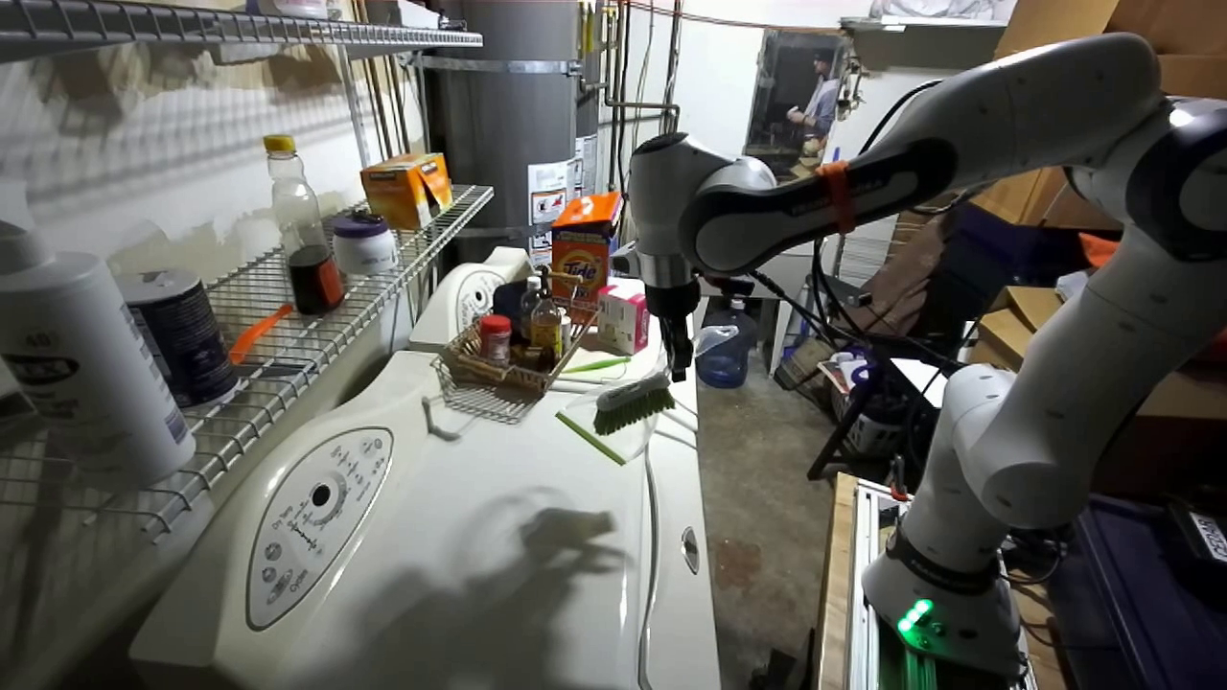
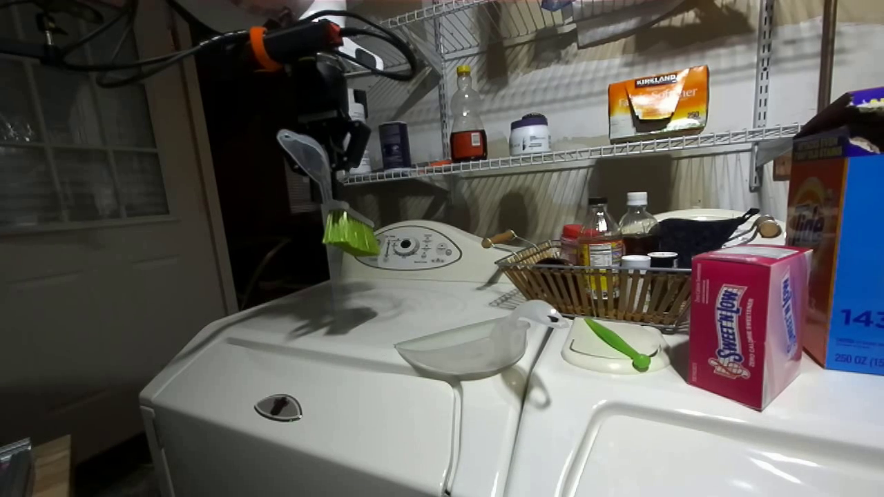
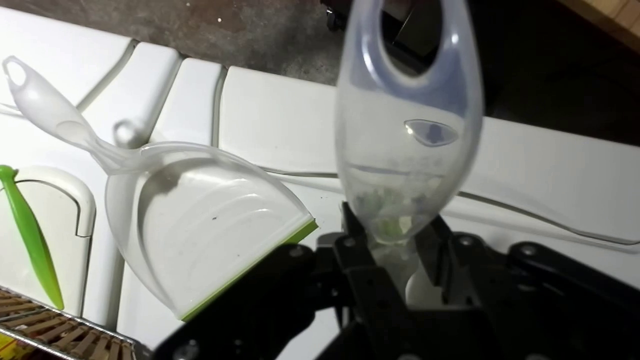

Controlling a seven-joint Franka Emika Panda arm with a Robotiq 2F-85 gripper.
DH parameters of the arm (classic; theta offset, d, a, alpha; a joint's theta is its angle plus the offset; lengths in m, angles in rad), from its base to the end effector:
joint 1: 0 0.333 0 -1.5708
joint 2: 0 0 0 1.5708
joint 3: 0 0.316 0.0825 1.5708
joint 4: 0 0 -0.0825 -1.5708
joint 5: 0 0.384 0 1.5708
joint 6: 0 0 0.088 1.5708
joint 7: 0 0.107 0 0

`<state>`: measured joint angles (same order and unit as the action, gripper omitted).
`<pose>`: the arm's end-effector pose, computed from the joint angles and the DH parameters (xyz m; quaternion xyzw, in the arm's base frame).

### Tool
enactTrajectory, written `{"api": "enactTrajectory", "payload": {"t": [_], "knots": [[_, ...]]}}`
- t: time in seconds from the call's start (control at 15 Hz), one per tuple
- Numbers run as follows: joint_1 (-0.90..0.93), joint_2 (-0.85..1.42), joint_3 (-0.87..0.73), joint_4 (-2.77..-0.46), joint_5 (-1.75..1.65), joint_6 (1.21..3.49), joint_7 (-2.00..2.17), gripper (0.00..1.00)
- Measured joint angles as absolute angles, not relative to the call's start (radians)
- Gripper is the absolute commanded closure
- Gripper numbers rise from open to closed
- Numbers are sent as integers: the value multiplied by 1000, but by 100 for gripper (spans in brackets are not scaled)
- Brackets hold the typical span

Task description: Put the hand broom on the dustpan

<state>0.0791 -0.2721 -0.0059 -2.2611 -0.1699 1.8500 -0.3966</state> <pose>0.4515 0.0197 0.4618 0.9600 0.2597 -0.0810 0.0668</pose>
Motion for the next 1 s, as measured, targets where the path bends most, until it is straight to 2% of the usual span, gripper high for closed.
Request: {"api": "enactTrajectory", "payload": {"t": [0.33,0.73,0.8,1.0], "knots": [[56,-261,-65,-2259,-165,1890,-464,92],[-31,-189,-230,-2238,-152,2056,-823,92],[-43,-167,-245,-2230,-145,2083,-883,69],[-66,-105,-267,-2198,-99,2115,-995,69]]}}
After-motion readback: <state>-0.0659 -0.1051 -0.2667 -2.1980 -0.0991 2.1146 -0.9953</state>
